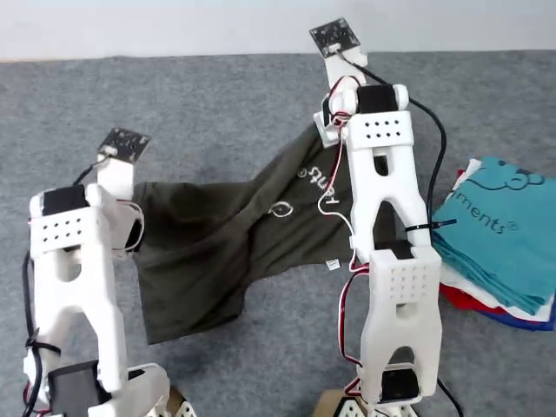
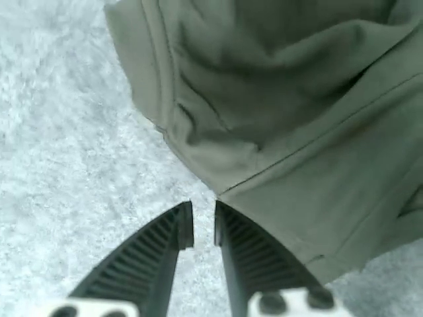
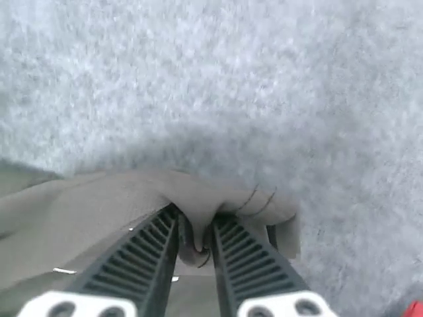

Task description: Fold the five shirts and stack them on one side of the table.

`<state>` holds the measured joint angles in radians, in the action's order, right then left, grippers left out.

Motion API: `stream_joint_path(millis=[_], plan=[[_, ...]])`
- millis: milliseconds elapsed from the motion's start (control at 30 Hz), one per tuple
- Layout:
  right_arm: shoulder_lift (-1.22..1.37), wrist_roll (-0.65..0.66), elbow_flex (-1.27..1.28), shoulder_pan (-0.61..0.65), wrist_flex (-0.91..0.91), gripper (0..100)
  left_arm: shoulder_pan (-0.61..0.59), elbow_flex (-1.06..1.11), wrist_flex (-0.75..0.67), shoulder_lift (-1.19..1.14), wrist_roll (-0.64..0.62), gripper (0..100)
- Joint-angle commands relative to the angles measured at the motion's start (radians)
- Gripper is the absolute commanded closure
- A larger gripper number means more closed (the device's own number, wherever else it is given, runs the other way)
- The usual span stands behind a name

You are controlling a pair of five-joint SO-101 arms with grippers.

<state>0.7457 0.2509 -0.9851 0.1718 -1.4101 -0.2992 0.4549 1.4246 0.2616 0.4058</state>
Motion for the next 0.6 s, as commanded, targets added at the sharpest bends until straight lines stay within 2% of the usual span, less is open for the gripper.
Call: stream_joint_path(millis=[0,200,400,567], plan=[[0.007,0.011,-0.092,-0.012,-0.002,98.8,0.054,-0.117,0.114,0.032,-0.003,94],[0.042,0.011,-0.094,-0.018,-0.059,98.8,0.198,-0.15,0.302,0.023,0.12,94],[0.047,0.011,-0.094,-0.019,-0.139,98.8,0.207,-0.019,0.305,0.023,0.204,85],[0.047,0.012,-0.094,-0.047,-0.194,98.8,0.207,0.077,0.307,0.023,0.281,84]])
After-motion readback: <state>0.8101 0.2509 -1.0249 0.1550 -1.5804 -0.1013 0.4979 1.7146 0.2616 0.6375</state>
